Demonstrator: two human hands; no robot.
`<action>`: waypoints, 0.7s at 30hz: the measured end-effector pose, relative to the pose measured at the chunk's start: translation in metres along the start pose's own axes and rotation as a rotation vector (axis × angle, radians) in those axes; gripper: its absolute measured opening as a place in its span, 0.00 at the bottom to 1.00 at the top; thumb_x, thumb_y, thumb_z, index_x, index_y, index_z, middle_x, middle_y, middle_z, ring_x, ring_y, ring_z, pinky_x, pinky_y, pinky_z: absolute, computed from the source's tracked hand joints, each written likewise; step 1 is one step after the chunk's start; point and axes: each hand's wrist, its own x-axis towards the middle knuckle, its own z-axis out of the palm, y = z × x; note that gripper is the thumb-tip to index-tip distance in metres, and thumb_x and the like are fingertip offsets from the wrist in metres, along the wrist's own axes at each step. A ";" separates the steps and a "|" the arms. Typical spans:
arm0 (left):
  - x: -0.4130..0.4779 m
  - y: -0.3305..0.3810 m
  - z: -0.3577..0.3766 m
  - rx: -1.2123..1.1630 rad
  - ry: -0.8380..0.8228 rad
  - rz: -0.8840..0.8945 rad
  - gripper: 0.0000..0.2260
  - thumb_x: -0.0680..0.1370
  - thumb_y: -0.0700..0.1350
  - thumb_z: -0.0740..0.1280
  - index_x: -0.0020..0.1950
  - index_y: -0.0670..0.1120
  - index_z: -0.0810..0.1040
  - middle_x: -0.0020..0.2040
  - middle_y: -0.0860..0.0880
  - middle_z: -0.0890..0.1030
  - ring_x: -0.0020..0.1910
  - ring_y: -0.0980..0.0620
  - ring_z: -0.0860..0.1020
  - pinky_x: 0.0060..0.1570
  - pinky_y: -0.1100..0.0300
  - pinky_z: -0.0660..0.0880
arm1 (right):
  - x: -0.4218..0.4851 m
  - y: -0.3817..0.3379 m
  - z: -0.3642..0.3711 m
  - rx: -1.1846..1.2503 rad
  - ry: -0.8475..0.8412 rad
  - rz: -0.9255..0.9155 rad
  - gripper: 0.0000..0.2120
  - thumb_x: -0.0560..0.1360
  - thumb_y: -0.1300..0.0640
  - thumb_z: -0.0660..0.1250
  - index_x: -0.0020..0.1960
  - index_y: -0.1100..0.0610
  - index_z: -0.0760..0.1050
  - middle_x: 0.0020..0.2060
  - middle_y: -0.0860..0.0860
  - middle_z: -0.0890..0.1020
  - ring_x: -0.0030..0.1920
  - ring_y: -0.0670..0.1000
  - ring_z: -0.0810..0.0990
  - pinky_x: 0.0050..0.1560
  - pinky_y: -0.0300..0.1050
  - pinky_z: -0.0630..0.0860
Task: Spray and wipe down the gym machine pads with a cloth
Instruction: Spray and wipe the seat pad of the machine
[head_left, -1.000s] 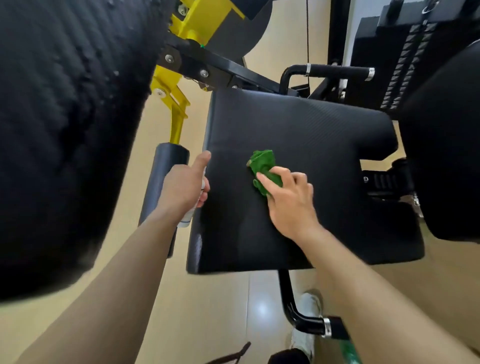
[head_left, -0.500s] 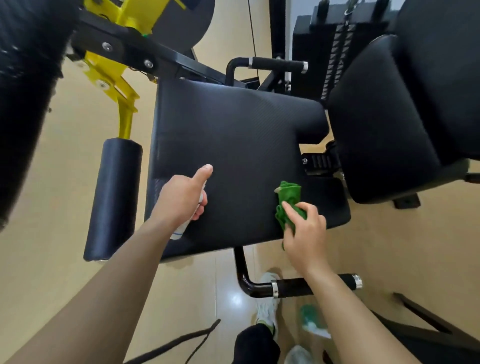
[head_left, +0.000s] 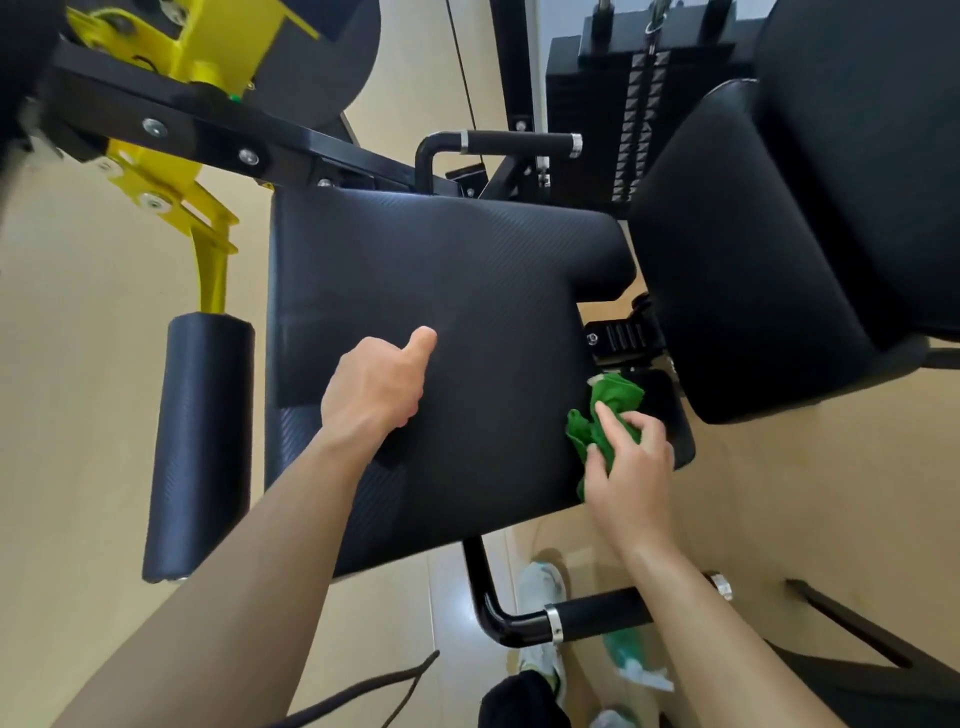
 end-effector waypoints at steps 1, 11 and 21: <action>0.003 -0.002 -0.003 0.005 -0.004 -0.009 0.28 0.79 0.62 0.58 0.33 0.40 0.79 0.26 0.47 0.81 0.28 0.44 0.80 0.50 0.46 0.82 | 0.004 -0.011 0.003 0.036 -0.022 -0.067 0.26 0.80 0.61 0.66 0.77 0.54 0.68 0.66 0.54 0.69 0.63 0.56 0.67 0.57 0.40 0.65; 0.025 -0.032 -0.053 -0.252 0.099 -0.047 0.34 0.83 0.66 0.59 0.31 0.38 0.78 0.26 0.45 0.79 0.29 0.45 0.78 0.39 0.51 0.75 | 0.146 -0.149 0.077 -0.127 -0.028 -0.304 0.25 0.82 0.50 0.60 0.78 0.49 0.61 0.70 0.53 0.65 0.63 0.60 0.66 0.64 0.59 0.68; 0.031 -0.020 -0.062 -0.348 0.143 0.010 0.34 0.84 0.63 0.58 0.29 0.40 0.77 0.25 0.46 0.78 0.29 0.46 0.77 0.39 0.51 0.74 | 0.139 -0.106 0.062 -0.210 0.005 -0.512 0.22 0.79 0.50 0.61 0.73 0.46 0.68 0.64 0.51 0.72 0.58 0.61 0.72 0.57 0.57 0.71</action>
